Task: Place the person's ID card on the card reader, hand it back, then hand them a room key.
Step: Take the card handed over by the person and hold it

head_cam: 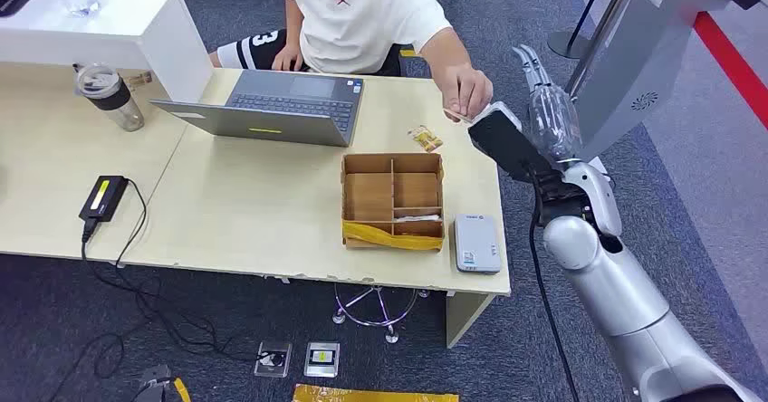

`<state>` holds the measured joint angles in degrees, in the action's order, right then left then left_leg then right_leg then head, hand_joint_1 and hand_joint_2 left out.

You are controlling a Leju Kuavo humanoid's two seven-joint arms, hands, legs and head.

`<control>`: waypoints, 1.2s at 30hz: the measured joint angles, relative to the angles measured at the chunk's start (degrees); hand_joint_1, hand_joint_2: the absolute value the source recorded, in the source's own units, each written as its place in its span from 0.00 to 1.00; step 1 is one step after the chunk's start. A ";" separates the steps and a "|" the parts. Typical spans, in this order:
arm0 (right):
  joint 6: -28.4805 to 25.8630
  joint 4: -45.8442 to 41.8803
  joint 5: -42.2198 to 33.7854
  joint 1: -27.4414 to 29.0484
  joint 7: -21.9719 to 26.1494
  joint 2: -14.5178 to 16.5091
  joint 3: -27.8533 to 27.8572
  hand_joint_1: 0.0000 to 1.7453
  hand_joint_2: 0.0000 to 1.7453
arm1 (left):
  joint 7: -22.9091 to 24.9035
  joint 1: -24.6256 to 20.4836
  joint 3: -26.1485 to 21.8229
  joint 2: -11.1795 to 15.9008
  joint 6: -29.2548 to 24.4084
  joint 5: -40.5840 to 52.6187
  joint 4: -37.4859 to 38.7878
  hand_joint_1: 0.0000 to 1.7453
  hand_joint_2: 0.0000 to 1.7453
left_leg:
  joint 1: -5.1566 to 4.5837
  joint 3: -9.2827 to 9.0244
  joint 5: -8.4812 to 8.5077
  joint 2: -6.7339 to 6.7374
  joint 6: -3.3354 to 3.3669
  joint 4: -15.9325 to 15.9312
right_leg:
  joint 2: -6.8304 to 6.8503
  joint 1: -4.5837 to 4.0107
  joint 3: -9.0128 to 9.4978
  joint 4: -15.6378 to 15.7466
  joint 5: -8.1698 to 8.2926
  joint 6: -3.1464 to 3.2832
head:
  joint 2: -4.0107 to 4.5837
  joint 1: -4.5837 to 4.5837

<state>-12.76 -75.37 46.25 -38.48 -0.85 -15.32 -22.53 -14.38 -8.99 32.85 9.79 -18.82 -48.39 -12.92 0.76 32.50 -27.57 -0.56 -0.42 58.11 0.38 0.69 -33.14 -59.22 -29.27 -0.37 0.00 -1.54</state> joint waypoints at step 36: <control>-0.38 1.43 -0.59 7.13 -0.51 -0.15 3.67 1.00 1.00 | -0.63 0.03 0.55 -0.09 -0.24 -0.85 0.07 0.00 1.00 | 0.00 -0.01 -0.01 0.06 -0.01 0.00 | -0.07 0.00 -0.03 0.01 0.00 0.00 | 0.00 0.01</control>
<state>-13.14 -73.95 45.66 -31.35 -1.37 -15.47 -18.87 -15.02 -8.96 33.40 9.70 -19.05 -49.24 -12.85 0.76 32.49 -27.58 -0.50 -0.42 58.11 0.31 0.69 -33.17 -59.21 -29.27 -0.37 0.00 -1.53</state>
